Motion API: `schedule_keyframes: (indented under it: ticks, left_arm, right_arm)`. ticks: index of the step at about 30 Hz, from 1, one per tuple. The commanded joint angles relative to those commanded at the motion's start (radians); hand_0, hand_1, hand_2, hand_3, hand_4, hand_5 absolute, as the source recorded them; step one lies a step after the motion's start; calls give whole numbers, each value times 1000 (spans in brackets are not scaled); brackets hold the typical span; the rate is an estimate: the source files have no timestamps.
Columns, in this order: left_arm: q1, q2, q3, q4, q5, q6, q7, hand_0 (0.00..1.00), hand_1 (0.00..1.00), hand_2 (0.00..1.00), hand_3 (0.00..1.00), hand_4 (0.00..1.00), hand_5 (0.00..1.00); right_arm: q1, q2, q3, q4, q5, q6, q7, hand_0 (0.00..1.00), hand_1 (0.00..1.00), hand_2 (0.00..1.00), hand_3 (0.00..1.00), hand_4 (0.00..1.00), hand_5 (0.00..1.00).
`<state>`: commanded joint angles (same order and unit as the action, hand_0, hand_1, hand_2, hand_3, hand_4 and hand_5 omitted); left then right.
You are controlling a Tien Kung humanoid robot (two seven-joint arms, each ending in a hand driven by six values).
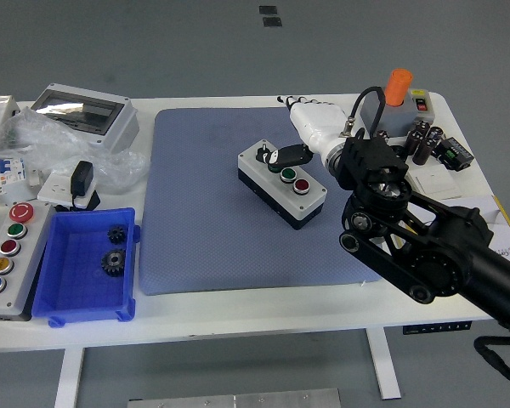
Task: Pick up the button,place it on the desk,press the button,press the button
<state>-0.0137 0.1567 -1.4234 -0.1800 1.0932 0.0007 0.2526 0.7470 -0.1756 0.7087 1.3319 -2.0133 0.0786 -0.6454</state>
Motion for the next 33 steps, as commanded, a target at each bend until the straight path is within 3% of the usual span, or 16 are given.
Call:
schedule_keyframes:
  ticks: [14,20,21,33]
  left_arm:
    - [-1,-1,-6,0,9,-5,-5,613,553,518,569,491,132]
    - [-1,-2,-16,0,12,-22,-15,612,552,518,569,488,128]
    - [-2,-2,-17,0,12,-25,-17,612,550,519,568,485,121]
    - [-8,-1,-29,0,24,-40,-27,613,549,518,566,475,108]
  right_arm:
    - [-4,42,-31,-148,183,-80,0,809,918,998,998,998,691]
    - [2,54,-36,-187,224,-76,0,816,917,998,998,998,706]
    - [3,56,-38,-192,224,-75,0,843,960,998,998,998,772]
    - [17,83,-78,-282,215,-65,0,838,952,998,998,998,738]
